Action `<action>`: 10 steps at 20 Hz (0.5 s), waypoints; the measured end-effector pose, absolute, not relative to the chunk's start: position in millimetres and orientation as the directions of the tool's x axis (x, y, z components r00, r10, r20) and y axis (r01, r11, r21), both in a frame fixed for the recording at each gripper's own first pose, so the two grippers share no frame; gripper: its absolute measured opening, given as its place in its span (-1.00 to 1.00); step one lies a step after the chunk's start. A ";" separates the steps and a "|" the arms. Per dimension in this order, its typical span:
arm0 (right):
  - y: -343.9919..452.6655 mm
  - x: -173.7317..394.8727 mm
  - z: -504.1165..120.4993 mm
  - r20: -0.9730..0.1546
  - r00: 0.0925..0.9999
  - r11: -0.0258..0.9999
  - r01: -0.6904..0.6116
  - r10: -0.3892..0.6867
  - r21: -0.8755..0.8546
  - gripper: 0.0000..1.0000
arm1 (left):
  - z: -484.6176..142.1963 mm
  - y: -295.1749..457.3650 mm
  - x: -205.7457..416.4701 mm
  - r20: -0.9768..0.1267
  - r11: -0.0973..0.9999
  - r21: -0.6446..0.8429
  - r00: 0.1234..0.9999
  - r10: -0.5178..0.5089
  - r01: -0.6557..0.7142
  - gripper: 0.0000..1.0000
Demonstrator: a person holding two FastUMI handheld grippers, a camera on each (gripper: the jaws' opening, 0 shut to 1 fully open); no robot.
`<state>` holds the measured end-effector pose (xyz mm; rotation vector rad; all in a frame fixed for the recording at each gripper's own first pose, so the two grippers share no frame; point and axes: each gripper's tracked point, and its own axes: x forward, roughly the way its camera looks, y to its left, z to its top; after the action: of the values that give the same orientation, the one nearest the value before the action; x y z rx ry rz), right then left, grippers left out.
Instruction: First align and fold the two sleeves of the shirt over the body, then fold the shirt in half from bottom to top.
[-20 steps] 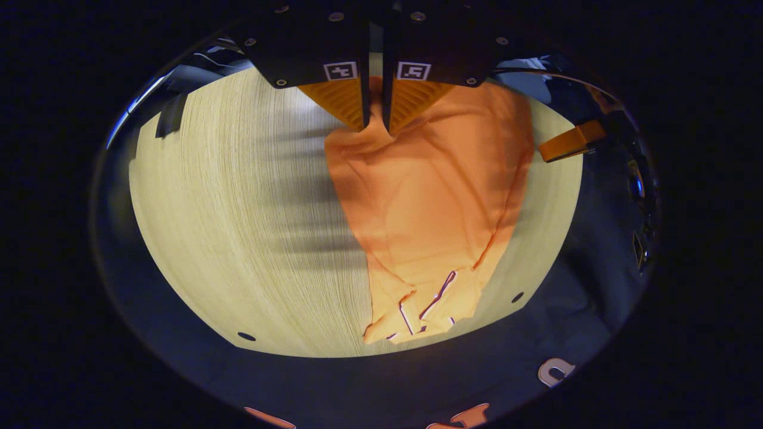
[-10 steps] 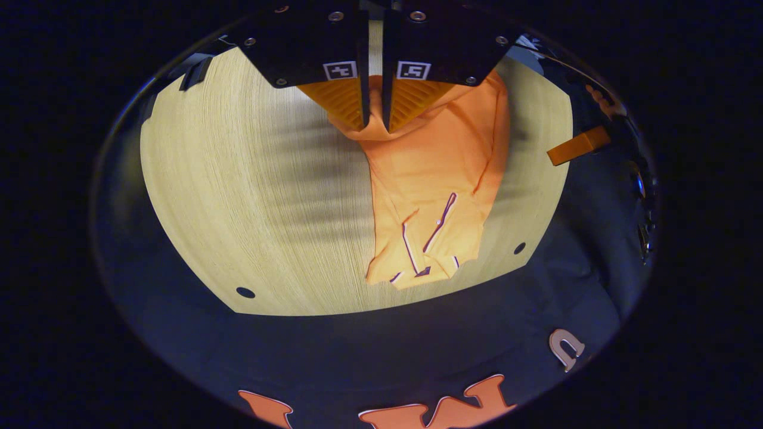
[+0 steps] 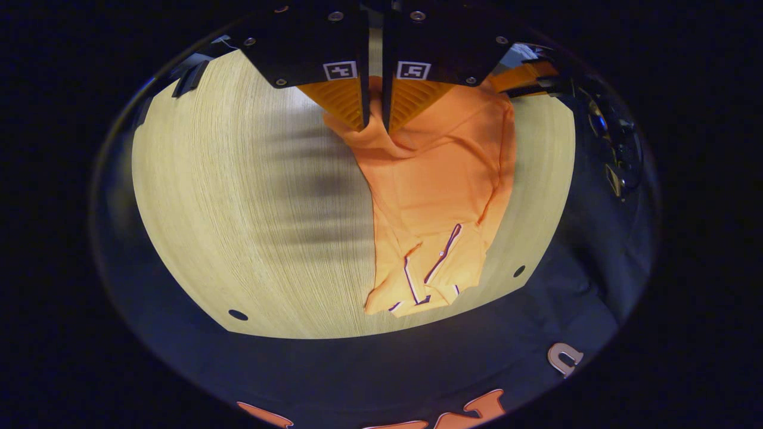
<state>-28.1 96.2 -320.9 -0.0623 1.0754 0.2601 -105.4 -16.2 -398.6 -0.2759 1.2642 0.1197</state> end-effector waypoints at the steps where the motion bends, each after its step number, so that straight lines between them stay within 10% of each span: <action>1: 93.8 -28.4 -321.0 -0.875 0.446 0.965 -0.252 0.186 0.077 -0.80 | -406.1 -19.4 -104.3 -0.953 0.958 -0.113 0.301 -0.029 -0.265 0.65; 10: 80.5 -37.1 -312.8 -0.862 0.432 0.946 -0.289 0.266 0.147 -0.80 | -422.7 -24.9 -86.0 -0.913 0.959 0.156 0.335 0.232 -0.238 0.85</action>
<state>-37.1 80.5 -312.8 -0.0240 1.0693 0.3456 -86.0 -24.9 -422.7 -0.0066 1.1906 0.3066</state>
